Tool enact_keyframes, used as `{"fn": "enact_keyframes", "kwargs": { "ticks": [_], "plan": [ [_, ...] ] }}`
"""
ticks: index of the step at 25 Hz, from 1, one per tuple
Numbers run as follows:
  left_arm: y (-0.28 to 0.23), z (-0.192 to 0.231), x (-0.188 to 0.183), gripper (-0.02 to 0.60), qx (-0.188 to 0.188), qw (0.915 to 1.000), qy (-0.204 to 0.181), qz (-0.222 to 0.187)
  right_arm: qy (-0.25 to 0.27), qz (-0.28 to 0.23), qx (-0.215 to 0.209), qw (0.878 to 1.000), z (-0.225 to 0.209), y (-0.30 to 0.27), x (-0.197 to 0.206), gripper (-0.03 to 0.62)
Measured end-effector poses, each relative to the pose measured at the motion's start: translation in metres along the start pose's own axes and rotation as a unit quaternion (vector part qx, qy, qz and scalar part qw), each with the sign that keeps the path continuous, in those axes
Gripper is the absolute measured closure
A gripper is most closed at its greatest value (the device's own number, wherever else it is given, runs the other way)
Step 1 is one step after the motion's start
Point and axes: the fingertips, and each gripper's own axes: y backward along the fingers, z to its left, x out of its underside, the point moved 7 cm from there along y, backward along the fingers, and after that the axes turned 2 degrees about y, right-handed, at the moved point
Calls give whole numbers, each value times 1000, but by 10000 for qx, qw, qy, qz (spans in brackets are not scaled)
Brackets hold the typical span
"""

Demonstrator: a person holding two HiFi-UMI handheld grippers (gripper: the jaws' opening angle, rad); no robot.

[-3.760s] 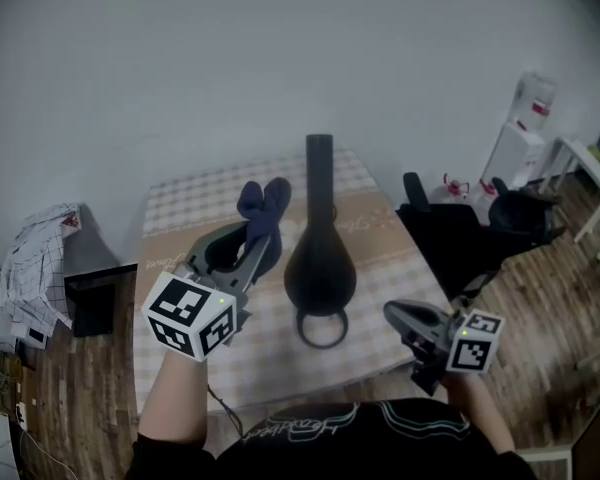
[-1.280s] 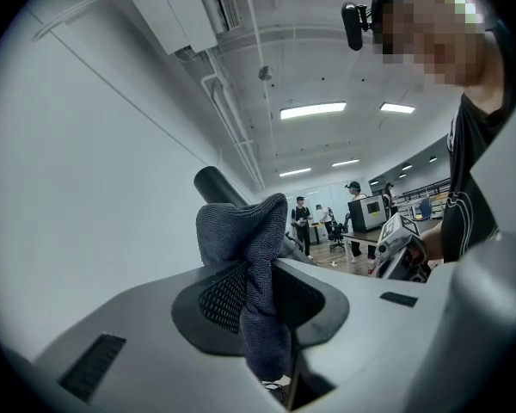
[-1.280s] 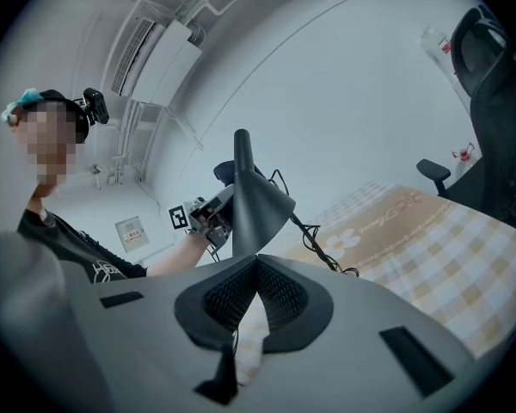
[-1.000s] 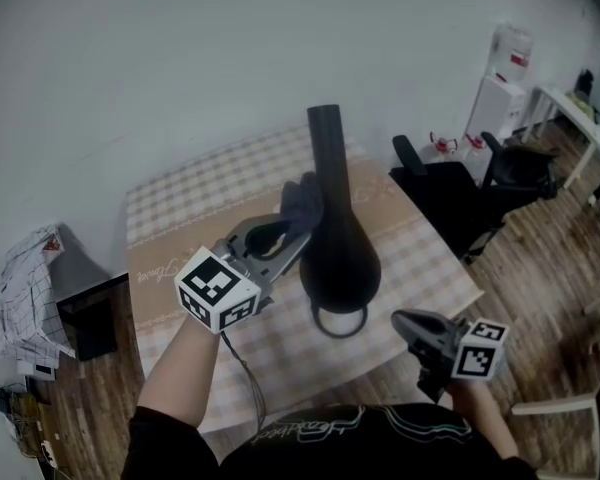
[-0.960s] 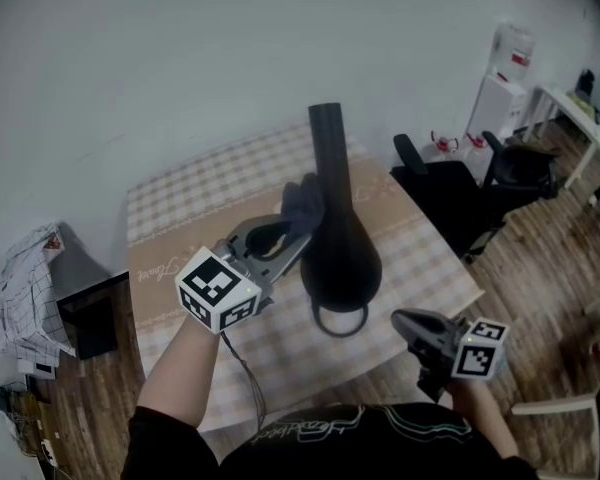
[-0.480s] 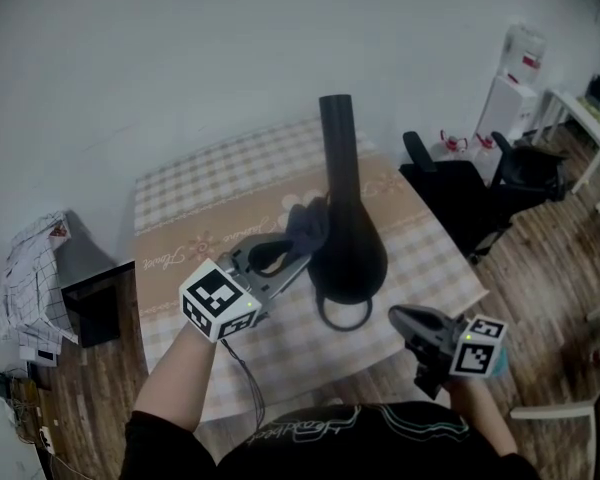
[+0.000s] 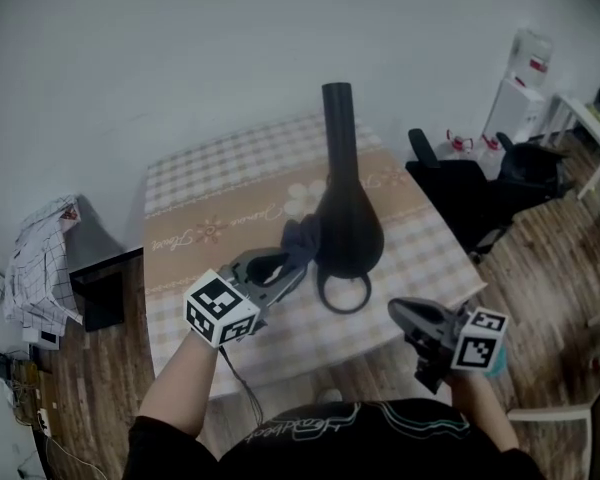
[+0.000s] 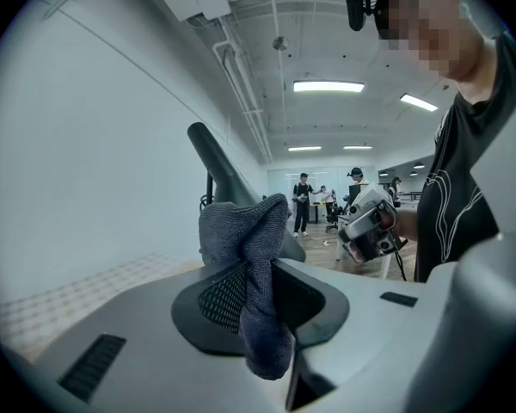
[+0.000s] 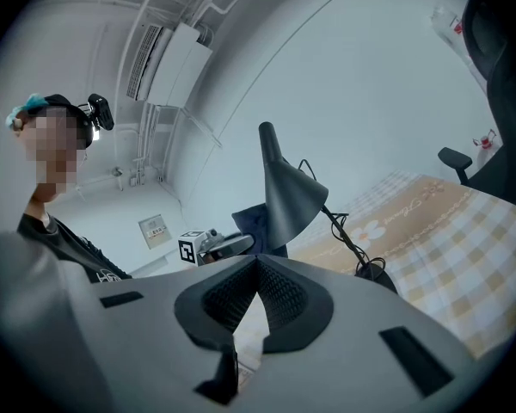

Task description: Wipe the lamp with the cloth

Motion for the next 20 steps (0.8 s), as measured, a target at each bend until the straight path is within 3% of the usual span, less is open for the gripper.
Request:
{"fn": "enact_keyframes", "kwargs": {
  "ticks": [5, 10, 18, 20],
  "plan": [
    [20, -47, 17, 509, -283, 9992, 260, 126, 91, 78, -168, 9998, 24, 17, 7, 583],
    [42, -107, 4, 509, -507, 9978, 407, 124, 361, 210, -312, 9986, 55, 34, 12, 583],
    [77, -217, -17, 509, -489, 9870, 1478, -410, 966, 214, -492, 9939, 115, 76, 34, 583],
    [85, -243, -18, 509, -481, 9848, 1595, -481, 1011, 118, -534, 9934, 129, 90, 40, 583]
  ]
}}
